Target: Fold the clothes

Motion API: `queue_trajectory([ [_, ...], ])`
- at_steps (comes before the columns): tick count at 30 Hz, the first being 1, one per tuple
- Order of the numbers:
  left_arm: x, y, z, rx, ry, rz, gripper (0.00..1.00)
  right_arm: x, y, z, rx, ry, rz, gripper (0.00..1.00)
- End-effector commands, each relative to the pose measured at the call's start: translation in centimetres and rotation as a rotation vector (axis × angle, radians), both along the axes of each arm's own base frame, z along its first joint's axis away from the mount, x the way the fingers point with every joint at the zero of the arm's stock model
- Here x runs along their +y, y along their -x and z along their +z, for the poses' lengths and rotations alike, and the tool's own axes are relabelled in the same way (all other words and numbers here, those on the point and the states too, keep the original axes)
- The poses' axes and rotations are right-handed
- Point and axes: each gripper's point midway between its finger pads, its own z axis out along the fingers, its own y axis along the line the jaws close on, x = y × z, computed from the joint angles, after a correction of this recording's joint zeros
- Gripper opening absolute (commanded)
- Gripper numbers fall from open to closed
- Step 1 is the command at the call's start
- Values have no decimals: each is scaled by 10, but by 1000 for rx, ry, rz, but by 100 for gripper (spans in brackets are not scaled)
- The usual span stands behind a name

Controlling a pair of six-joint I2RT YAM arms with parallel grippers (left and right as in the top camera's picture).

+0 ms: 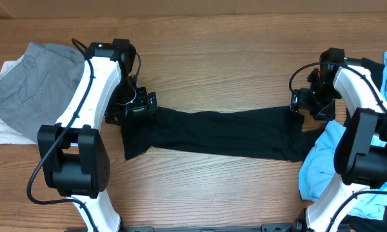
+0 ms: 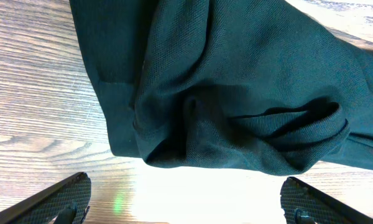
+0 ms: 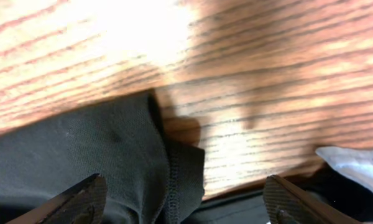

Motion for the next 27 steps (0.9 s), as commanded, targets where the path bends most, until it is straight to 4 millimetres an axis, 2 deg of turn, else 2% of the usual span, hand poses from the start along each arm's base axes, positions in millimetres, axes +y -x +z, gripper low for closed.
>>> queue_trajectory([
  [1,3,-4,9,-31,-7,9,100,1,3,-2,11,-6,3,86],
  [7,3,-4,9,-30,-8,9,100,17,22,-22,55,-87,-4,86],
  [11,3,-4,9,-30,-7,9,100,37,42,-32,99,-184,13,85],
  [13,3,-4,9,-30,-7,9,100,41,51,-36,127,-189,17,82],
  [15,3,-4,9,-29,-8,9,100,43,57,-38,145,-192,20,71],
  [19,3,-3,9,-27,-8,9,100,44,56,-39,142,-191,24,37],
  [24,3,-3,9,-27,-8,9,100,42,45,-41,95,-182,27,23],
  [26,3,-3,9,-26,-8,8,100,41,39,-42,72,-178,28,12],
  [27,3,-3,9,-27,-8,9,100,41,37,-41,64,-177,29,4],
])
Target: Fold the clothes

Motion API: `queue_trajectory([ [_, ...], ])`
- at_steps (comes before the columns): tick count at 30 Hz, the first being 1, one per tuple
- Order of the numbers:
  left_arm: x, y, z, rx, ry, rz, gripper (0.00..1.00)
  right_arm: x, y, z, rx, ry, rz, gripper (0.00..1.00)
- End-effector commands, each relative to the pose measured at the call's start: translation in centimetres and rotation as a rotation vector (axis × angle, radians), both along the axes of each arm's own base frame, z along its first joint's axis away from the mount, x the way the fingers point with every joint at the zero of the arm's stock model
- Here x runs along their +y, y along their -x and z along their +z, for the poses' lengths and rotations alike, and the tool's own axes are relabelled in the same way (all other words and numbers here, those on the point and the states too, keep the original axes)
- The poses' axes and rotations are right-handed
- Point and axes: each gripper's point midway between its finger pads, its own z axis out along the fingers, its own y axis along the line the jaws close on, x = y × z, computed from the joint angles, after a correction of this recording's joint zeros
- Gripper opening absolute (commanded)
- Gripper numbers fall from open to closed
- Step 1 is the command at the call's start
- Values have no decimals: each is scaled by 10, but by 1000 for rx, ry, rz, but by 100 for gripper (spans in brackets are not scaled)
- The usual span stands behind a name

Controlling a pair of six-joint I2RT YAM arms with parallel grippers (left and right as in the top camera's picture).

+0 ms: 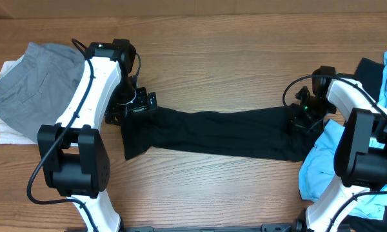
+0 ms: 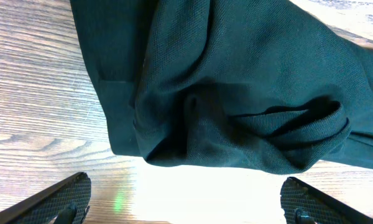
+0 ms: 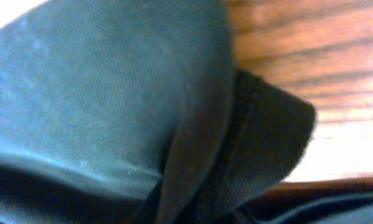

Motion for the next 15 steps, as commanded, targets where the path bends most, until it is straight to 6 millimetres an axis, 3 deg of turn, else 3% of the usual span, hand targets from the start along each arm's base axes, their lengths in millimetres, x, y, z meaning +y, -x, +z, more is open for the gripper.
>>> queue_trajectory([
  [1,3,-4,9,-31,-7,9,100,4,-5,-9,-18,-9,19,4],
  [10,3,-4,9,-31,-8,9,100,-1,-38,27,-87,4,15,4],
  [15,3,-4,8,-32,-8,10,100,-2,-44,51,-80,3,16,4],
])
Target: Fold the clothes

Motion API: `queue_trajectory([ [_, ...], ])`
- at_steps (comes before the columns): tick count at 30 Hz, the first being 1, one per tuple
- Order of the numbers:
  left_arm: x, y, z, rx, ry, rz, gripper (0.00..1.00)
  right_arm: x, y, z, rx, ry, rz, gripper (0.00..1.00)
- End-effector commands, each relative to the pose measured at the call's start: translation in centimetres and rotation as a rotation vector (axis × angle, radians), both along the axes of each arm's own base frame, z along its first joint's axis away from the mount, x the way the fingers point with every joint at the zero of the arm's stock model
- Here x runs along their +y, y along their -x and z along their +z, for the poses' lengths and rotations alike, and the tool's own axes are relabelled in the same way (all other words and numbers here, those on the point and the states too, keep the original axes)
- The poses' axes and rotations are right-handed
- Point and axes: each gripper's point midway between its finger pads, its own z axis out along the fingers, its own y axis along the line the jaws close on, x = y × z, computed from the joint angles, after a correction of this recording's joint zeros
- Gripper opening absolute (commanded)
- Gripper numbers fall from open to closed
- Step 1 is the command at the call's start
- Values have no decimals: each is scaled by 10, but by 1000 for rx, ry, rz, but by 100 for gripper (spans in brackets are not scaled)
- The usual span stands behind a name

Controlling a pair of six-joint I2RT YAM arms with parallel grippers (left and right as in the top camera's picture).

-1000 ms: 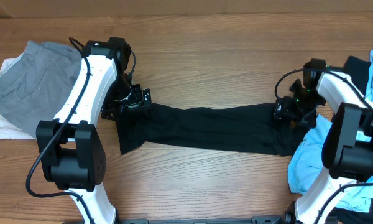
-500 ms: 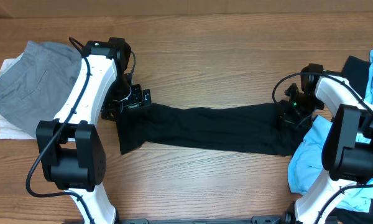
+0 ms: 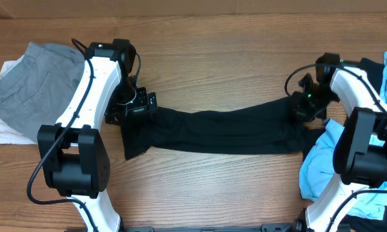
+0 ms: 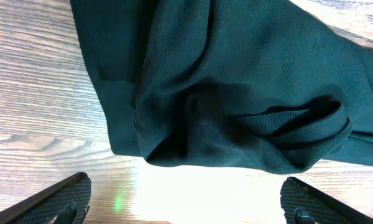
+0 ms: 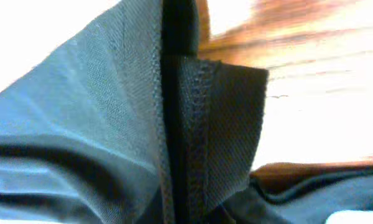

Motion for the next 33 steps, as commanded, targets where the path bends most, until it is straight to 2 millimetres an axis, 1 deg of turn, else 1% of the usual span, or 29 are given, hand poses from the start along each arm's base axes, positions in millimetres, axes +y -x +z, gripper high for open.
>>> queue_trajectory([
  [1,3,-4,8,-32,-8,10,100,0,-13,18,-31,4,5,4],
  [5,3,-5,8,-35,-7,9,100,3,-2,21,17,-3,9,4],
  [8,3,-5,8,-35,-7,9,100,10,5,23,47,-9,25,4],
  [11,3,-6,8,-38,-7,9,100,23,11,24,79,-8,37,4],
  [13,3,-6,8,-39,-7,10,100,36,14,25,91,-7,70,4],
  [18,3,-6,8,-38,-7,10,100,81,14,24,88,14,121,4],
  [25,3,-6,8,-37,-7,10,100,156,10,20,12,28,208,4],
  [29,3,-6,8,-37,-7,10,100,199,9,19,-62,13,293,4],
  [31,3,-6,8,-37,-7,9,100,215,10,19,-94,3,333,6],
  [33,3,-5,8,-37,-6,6,100,228,11,19,-116,-4,362,9],
])
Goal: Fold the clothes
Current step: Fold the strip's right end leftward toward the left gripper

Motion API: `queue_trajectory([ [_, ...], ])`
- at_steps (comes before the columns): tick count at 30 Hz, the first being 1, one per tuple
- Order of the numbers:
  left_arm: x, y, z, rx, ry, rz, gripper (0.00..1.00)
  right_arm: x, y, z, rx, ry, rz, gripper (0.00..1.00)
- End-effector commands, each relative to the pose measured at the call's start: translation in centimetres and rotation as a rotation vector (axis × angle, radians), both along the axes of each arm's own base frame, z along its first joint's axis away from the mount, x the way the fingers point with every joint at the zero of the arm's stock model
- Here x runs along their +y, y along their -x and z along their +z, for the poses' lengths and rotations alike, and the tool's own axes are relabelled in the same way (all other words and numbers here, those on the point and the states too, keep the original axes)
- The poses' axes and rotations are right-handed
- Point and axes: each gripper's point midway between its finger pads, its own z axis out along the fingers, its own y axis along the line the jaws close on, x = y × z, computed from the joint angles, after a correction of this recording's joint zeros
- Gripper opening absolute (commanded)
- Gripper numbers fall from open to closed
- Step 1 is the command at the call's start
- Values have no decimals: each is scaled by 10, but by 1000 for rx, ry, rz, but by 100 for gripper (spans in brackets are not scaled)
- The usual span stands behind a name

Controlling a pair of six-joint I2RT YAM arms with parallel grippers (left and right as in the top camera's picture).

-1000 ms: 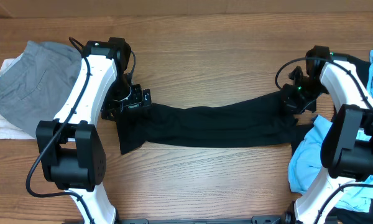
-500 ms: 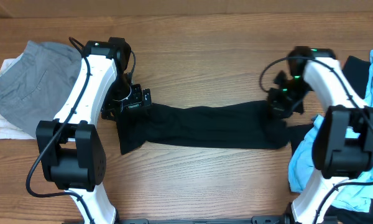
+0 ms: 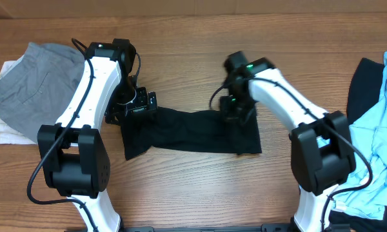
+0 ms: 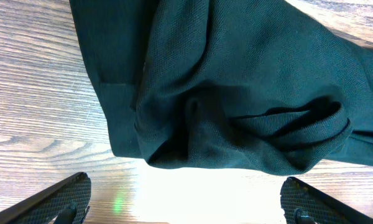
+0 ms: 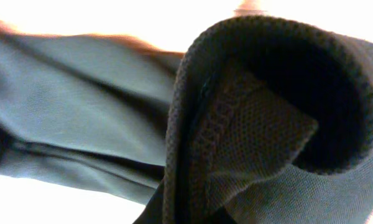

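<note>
A long black garment (image 3: 180,129) lies across the table's middle, its right part doubled back over itself and ending in a square fold (image 3: 248,138). My right gripper (image 3: 235,106) is over the garment's middle, shut on its hemmed end (image 5: 248,124), which fills the right wrist view and hides the fingers. My left gripper (image 3: 132,106) sits at the garment's left end. It is open, with fingertips (image 4: 68,196) wide apart over bare wood just short of the bunched cloth (image 4: 236,81).
Grey clothing (image 3: 32,77) lies on a white cloth (image 3: 6,132) at the far left. A light-blue pile (image 3: 374,148) and another dark garment (image 3: 361,90) lie at the right edge. Bare wood (image 3: 193,187) shows in front of the black garment.
My right gripper has moved from the table's right side to the middle, with the garment's right end in it. The garment is now about half as long. The left arm has not moved.
The garment lay stretched full length, both grippers open at its ends. Then my right gripper was down on the right end, then holding it slightly raised. Now that end is folded over toward the left. The left gripper stayed open at the left end throughout.
</note>
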Motion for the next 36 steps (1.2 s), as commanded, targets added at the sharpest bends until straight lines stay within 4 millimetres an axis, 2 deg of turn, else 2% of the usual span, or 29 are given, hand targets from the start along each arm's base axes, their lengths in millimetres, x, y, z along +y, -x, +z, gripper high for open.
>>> queue_trajectory([
  [1,4,-4,9,-32,-7,6,100,23,-3,7,-42,-23,21,11],
  [4,4,-4,9,-31,-7,3,100,34,-2,7,-56,-32,28,23],
  [6,4,-4,9,-30,-7,3,100,37,-2,7,-64,-37,35,42],
  [7,4,-4,9,-30,-6,5,100,39,-2,7,-66,-39,38,46],
  [13,4,-2,9,-23,-7,4,100,52,5,14,-47,-136,121,51],
  [18,5,-1,9,-19,-8,1,100,42,0,33,-67,-161,128,52],
  [22,12,4,9,-2,-41,-19,100,7,-13,59,-130,-71,78,54],
  [27,24,7,8,12,-110,-30,100,-45,-19,83,-156,20,-60,71],
  [31,31,6,2,6,-138,0,100,-78,-16,85,-102,35,-155,78],
  [36,36,6,-19,2,-128,26,100,-100,-16,84,-77,41,-216,82],
])
